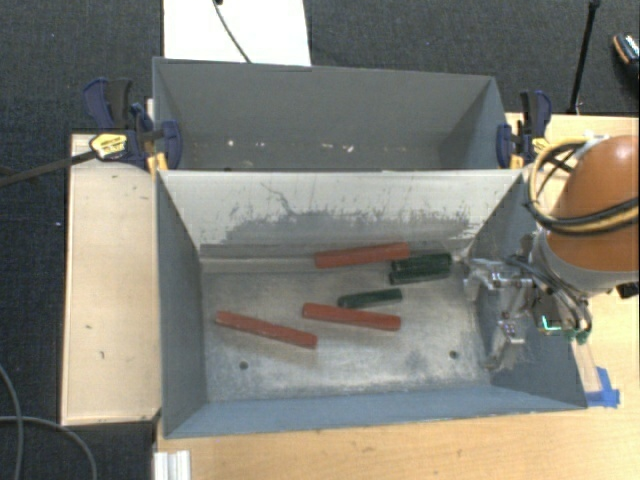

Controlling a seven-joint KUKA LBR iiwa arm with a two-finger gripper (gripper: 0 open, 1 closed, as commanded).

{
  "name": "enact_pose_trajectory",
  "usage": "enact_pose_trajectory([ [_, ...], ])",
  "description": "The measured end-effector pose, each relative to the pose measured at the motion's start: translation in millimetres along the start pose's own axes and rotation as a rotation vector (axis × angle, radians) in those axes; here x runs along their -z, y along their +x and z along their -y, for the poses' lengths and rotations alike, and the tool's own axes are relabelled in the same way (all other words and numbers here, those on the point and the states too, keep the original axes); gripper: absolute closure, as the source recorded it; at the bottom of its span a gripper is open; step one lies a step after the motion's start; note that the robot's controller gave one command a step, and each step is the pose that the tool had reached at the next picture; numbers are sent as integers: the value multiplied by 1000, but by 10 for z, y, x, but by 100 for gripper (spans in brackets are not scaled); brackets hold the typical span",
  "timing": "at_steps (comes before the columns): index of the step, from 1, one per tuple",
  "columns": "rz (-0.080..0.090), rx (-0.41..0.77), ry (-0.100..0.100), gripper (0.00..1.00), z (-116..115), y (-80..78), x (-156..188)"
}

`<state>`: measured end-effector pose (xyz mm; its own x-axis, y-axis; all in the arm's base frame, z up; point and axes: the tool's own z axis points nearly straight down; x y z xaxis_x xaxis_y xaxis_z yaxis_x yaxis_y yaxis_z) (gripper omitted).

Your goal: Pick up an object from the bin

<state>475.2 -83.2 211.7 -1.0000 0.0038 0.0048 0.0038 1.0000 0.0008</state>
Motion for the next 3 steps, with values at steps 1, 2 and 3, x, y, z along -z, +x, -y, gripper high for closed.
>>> enact_pose_trajectory([
  [1,1,-49,-3,0,-839,-501,-1244],
  [2,10,-27,-2,0,-1192,-744,-1419],
  [3,8,-26,0,100,-1163,-736,-1404],
])
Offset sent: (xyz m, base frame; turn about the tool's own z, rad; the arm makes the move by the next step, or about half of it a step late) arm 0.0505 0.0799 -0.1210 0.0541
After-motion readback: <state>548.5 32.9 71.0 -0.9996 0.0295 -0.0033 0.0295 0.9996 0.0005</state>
